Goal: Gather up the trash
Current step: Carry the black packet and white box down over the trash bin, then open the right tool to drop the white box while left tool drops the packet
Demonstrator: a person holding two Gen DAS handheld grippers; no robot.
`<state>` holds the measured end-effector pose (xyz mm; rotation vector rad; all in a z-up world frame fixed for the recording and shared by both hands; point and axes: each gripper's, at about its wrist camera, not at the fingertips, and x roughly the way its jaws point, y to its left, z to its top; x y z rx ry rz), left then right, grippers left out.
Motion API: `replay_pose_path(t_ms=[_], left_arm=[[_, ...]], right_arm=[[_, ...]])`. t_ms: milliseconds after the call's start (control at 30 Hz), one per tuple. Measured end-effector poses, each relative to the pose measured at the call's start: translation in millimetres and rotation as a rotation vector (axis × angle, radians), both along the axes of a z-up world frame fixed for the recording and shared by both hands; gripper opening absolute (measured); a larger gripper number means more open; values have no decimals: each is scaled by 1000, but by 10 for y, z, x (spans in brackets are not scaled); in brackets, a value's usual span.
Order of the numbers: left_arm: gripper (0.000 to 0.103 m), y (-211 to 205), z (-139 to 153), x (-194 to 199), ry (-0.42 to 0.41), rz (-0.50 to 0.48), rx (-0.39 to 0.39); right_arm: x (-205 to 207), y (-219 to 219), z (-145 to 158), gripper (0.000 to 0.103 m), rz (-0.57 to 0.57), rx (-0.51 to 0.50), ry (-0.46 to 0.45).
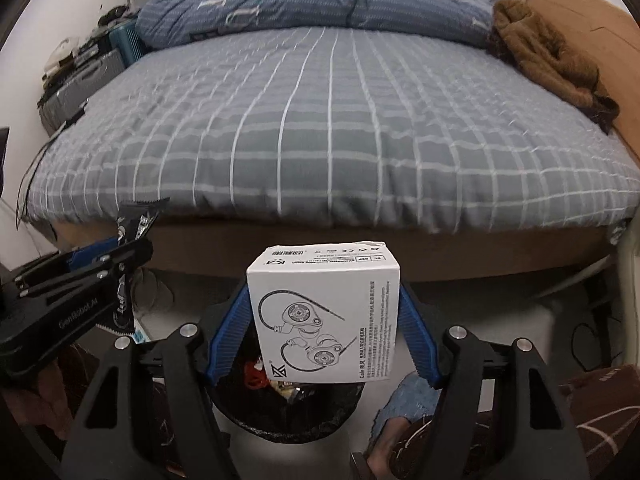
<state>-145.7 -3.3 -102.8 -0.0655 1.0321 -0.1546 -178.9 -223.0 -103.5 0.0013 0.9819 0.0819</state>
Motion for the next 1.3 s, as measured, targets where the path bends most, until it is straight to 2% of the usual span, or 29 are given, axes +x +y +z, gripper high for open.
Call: replay_pose_path(t_ms=[167,333,533,767,800,833,933,1100,1300], left_arm=[[36,94,-385,133,72,16,-1],[36,117,-583,178,109,22,4],[36,200,-580,166,106,28,19],[36,201,-590,171,114,16,33],[36,184,-617,175,117,11,35],[36,157,-629,182,120,6,36],[36,25,-707,184,137,-18,36],[36,-210,-846,183,161,-61,38],[36,-495,-877,210,167,-105,35]], right_arm=[[105,65,-399,67,22,19,98],[187,156,-569,67,39,39,138],[187,374,-625,67,89,57,149],[237,465,-703,68,107,17,186],[272,458,-696,73,100,10,185],[268,423,-682,82,88,8,169],[266,266,-631,92,61,-11,132],[292,-49,-606,95,-6,-30,118],[351,-394,-584,95,-63,-86,85]])
